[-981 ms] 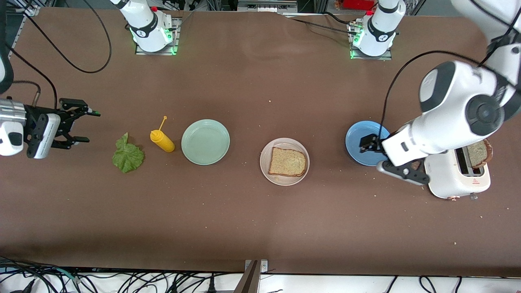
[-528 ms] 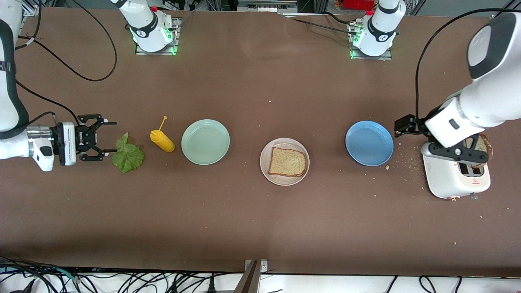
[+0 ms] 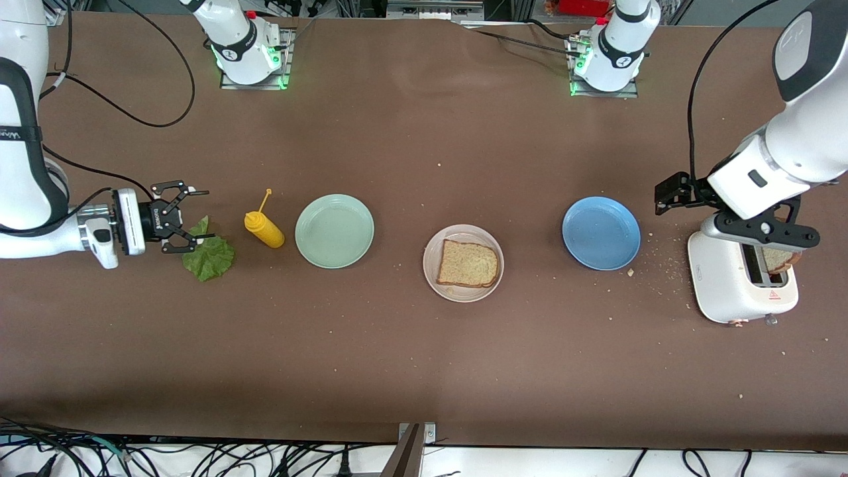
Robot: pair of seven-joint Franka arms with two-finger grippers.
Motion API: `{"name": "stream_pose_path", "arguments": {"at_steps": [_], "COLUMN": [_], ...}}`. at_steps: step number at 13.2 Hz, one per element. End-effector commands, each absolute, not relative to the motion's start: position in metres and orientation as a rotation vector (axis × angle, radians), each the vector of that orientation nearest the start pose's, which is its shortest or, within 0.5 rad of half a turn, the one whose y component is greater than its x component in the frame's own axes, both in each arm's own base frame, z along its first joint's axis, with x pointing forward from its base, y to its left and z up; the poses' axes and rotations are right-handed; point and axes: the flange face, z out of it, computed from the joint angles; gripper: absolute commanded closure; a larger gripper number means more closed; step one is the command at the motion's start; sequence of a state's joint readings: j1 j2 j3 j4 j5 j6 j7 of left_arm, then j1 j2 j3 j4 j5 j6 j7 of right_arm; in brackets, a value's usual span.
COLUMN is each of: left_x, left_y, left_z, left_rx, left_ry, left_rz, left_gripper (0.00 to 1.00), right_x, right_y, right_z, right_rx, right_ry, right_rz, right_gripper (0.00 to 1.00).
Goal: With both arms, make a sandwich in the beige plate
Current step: 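Return the left gripper up while the right gripper grasps the mustard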
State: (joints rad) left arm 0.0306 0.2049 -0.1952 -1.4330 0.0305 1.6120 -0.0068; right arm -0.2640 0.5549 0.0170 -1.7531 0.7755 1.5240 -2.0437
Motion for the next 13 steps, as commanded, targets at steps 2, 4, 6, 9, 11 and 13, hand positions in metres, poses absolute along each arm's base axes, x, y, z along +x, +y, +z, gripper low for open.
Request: {"name": "stream_pose_path", "arguments": {"at_steps": [2, 4, 6, 9, 11, 13], "left_x": [0.563, 0.537, 0.535, 0.537, 0.540, 0.540], "left_y": [-0.080, -0.076, -0.074, -0.074, -0.075, -0.076], "left_z": [0.593, 0.600, 0.600, 0.595, 0.592, 0.592], "left_rx": [-3.122, -3.121, -3.150, -3.155, -3.154, -3.154], "left_ry": [0.244, 0.209, 0.203, 0.191, 0.198, 0.198], "left_rz": [-0.004, -0.003, 0.012, 0.046, 0.066, 0.066], "left_gripper": [0.00, 0.00, 0.00, 0.00, 0.00, 0.00], "right_x": [0.562, 0.558, 0.553, 0.556, 0.560, 0.564], "right_y": [-0.074, -0.077, -0.072, -0.065, -0.061, -0.057], "right_z": [0.219, 0.197, 0.166, 0.141, 0.140, 0.133], "right_rx": [-1.484, -1.443, -1.393, -1.366, -1.365, -1.365], "right_ry": [-1.472, -1.478, -1.456, -1.433, -1.430, -1.413], "right_rz": [-0.568, -0.604, -0.654, -0.684, -0.695, -0.709], "right_gripper": [0.00, 0.00, 0.00, 0.00, 0.00, 0.00]}}
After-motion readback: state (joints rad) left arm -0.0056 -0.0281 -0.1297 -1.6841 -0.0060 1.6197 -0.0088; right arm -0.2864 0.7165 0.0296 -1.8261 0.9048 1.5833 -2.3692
